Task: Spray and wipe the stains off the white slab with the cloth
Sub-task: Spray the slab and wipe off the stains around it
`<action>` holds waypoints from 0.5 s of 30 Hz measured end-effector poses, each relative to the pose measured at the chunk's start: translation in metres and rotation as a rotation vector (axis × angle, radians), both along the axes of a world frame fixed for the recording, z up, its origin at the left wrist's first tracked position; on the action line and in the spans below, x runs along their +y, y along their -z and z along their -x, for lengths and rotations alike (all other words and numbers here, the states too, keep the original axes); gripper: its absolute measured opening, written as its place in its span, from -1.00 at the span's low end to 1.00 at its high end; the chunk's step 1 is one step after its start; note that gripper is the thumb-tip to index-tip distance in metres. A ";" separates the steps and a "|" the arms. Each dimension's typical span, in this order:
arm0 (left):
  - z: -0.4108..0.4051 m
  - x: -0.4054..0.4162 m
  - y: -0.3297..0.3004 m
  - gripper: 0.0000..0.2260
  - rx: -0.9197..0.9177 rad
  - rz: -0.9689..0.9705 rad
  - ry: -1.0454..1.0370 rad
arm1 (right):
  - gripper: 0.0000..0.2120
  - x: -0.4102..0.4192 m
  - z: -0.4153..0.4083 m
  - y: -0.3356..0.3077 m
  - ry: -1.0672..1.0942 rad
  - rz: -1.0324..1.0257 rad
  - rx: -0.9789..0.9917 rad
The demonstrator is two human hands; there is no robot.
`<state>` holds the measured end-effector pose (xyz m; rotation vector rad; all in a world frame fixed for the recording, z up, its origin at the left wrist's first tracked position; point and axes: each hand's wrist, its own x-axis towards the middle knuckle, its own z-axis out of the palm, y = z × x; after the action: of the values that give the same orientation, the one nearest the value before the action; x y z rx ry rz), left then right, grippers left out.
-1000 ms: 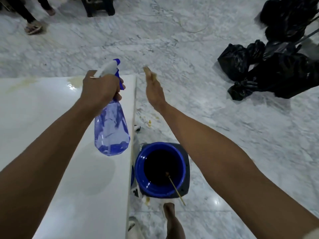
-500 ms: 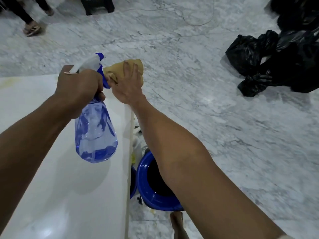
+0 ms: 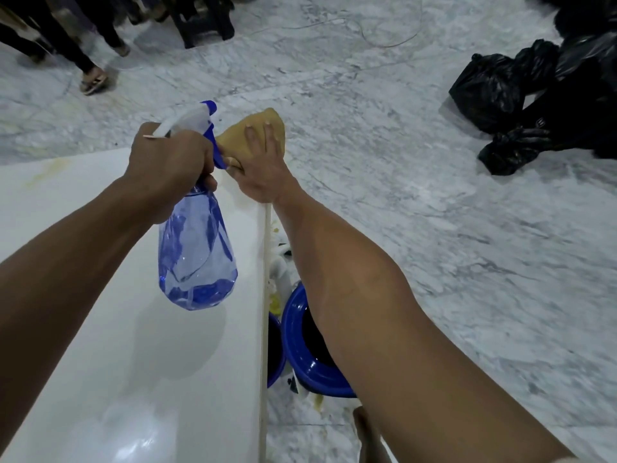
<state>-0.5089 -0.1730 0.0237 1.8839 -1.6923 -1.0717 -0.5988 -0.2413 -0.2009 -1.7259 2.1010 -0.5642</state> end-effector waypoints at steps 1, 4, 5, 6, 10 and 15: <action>0.002 0.004 0.000 -0.81 -0.011 -0.003 0.018 | -0.28 0.000 0.001 0.003 -0.017 0.005 0.016; 0.008 0.011 0.002 -0.84 -0.021 -0.003 0.044 | -0.26 0.011 -0.004 0.007 -0.050 0.056 0.059; 0.009 0.013 0.003 -0.86 -0.013 -0.006 0.044 | -0.19 0.016 -0.006 0.006 -0.057 0.060 0.060; 0.010 0.017 0.003 -0.90 -0.003 -0.015 0.045 | -0.15 0.019 -0.009 0.006 -0.056 0.052 0.075; 0.009 0.031 0.004 -0.87 0.027 -0.024 0.057 | -0.25 0.023 -0.021 0.010 -0.091 0.001 0.130; -0.001 0.049 0.003 -0.58 0.036 -0.022 0.053 | -0.22 0.044 -0.040 0.019 -0.157 0.060 0.187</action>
<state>-0.5084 -0.1236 0.0203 1.8311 -1.7263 -1.1418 -0.5591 -0.1977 -0.2200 -2.0261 2.0634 -0.4392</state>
